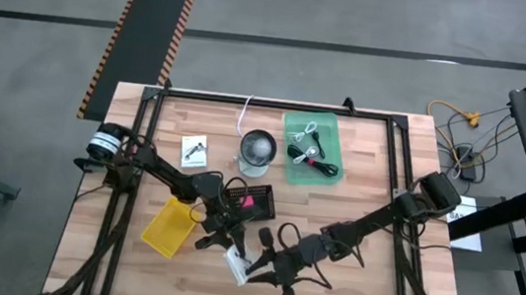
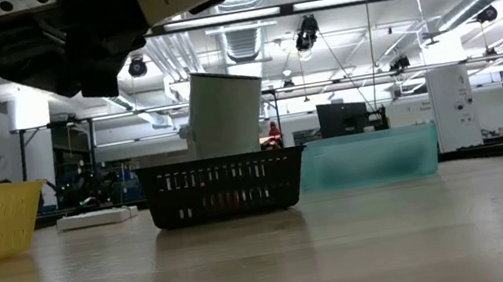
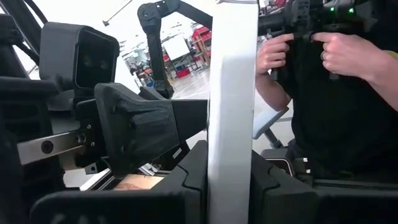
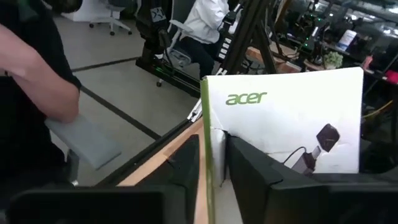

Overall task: Pick and place items into bin
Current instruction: Put the bottom white box into the yellow bin

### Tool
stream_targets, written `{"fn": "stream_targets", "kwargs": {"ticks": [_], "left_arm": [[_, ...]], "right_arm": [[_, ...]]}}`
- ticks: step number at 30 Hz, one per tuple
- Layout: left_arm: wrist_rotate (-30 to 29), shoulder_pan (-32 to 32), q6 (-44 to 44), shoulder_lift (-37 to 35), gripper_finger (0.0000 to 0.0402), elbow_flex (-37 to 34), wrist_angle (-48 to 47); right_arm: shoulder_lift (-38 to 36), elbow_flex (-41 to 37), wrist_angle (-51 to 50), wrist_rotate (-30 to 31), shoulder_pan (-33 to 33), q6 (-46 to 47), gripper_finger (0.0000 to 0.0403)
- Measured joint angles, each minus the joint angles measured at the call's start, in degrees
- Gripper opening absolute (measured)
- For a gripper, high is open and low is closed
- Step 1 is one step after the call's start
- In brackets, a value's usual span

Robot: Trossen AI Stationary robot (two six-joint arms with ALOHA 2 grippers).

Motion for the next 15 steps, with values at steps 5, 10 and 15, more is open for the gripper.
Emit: {"fn": "stream_targets", "kwargs": {"ticks": [5,10,15], "left_arm": [[0.16,0.00,0.00,-0.02,0.0028,-0.02,-0.12],[-0.40,0.07,0.01,-0.12,0.0028,-0.07,-0.87],[0.05,-0.02,0.00,-0.13,0.0028,-0.35,-1.53]], "right_arm": [[-0.16,0.00,-0.39,-0.20,0.11,1.21,0.0120],[-3.34,0.00,-7.32,-0.22,0.15,3.14,0.0165],[-8.96,0.02,-17.41,0.67,-0.10,8.22,0.0189]]}}
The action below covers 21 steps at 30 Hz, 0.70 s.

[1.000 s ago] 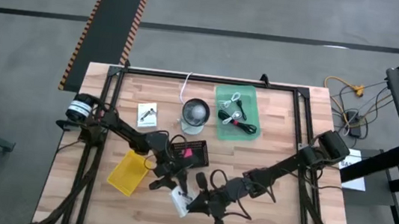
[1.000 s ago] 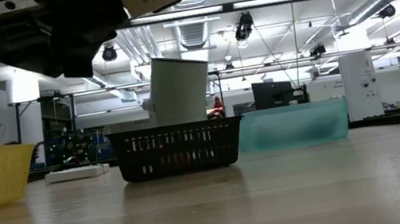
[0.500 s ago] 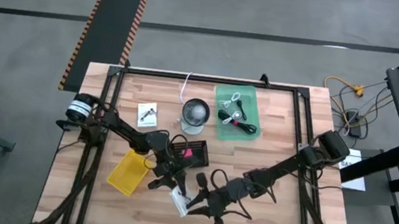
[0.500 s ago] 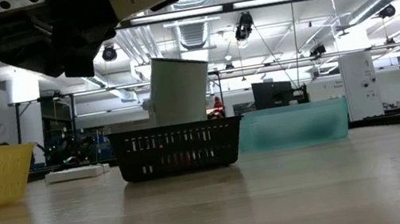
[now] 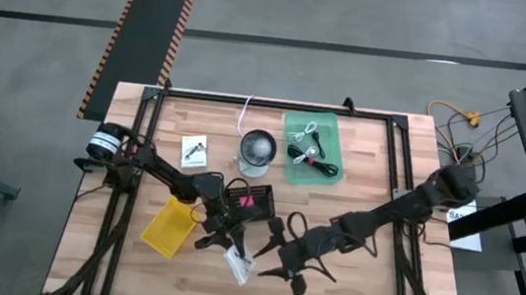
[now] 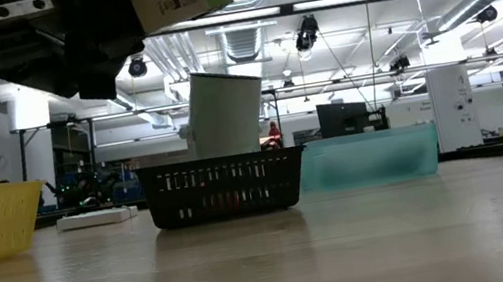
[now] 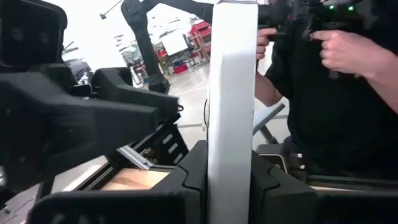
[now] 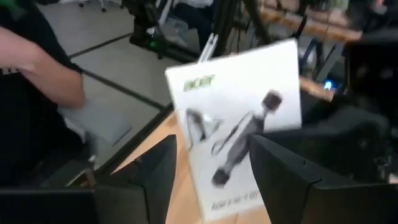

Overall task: Pick and place items into bin
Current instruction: Put the bottom white box into the yellow bin

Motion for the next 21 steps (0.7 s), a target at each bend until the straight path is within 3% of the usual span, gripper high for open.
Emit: {"fn": "stream_targets", "kwargs": {"ticks": [5,12,17,21], "left_arm": [[-0.61,0.13,-1.71,0.00,0.0028,-0.44,0.02],[-5.54,0.39,-9.24,-1.03,0.0028,-0.48,-3.42],[-18.60,0.23,-12.38,-5.06,0.0034,-0.66,-10.61],[-29.56,-0.07,-16.56,-10.96,0.0038,-0.76,-21.73]], "right_arm": [[-3.42,-0.11,-6.56,0.72,0.21,3.51,0.0194],[-4.19,-1.49,-14.60,13.93,0.07,5.74,0.0194],[-3.91,-2.69,-21.38,16.14,0.14,9.67,0.0194],[-3.55,-2.93,-23.51,17.34,0.08,9.82,0.0194]]}}
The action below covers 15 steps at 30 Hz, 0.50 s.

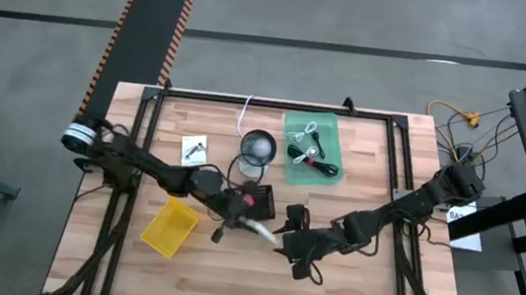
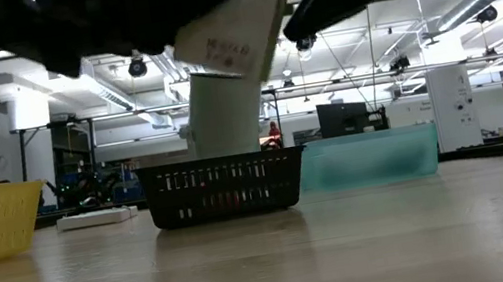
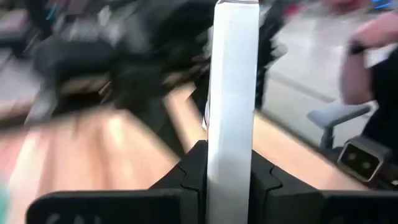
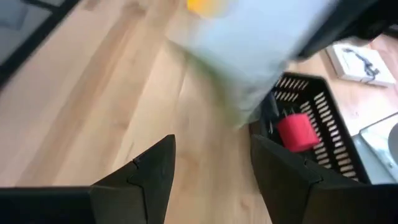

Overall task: Pick and place items into bin
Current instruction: Put the bottom white box into the yellow bin

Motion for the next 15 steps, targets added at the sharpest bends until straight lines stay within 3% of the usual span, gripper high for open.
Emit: {"fn": "stream_targets", "kwargs": {"ticks": [6,15], "left_arm": [[-13.99,-2.11,-13.15,-11.78,0.0039,0.61,-22.55],[-17.23,-5.48,-40.17,-28.88,0.0032,3.06,-50.81]], "right_arm": [[0.05,-2.69,-1.00,-0.03,-0.17,-3.32,0.0194],[0.14,-4.97,-1.01,-0.05,-0.96,-7.36,0.0194]]}}
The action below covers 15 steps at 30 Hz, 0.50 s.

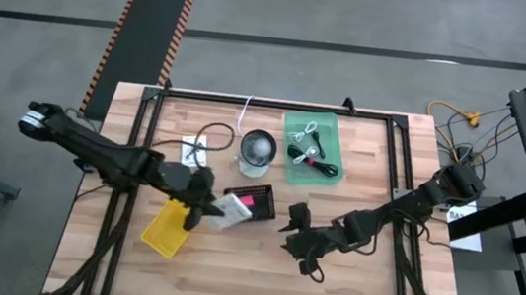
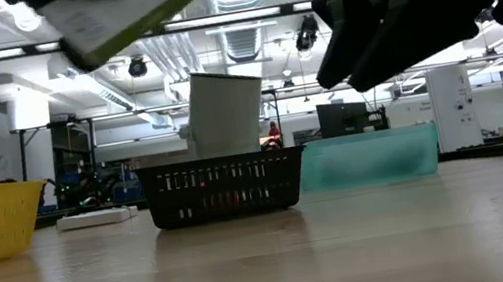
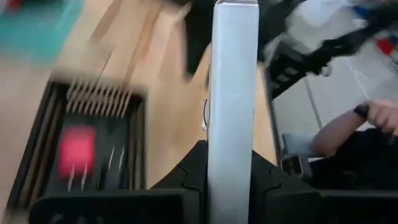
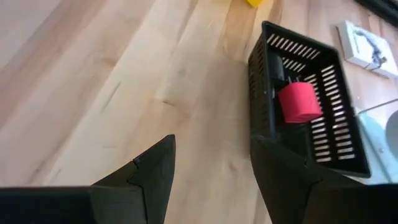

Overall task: Pick and place items into bin
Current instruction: Put the bottom white box into the yellow bin

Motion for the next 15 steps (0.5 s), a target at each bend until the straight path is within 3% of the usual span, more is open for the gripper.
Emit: {"fn": "stream_targets", "kwargs": {"ticks": [7,11,15], "left_arm": [[-0.08,-2.32,-24.02,-6.23,0.0032,-0.04,-22.68],[-0.04,-4.27,-34.11,-6.33,0.0032,-0.04,-29.07],[1.18,-6.24,-39.54,-5.64,0.0031,-0.07,-29.39]], "right_arm": [[0.00,-0.16,0.30,-0.02,-1.68,-3.54,0.0194],[0.00,-0.32,2.21,-0.06,-3.11,-7.20,0.0194],[0.00,-0.70,4.27,-0.16,-4.60,-9.27,0.0194]]}}
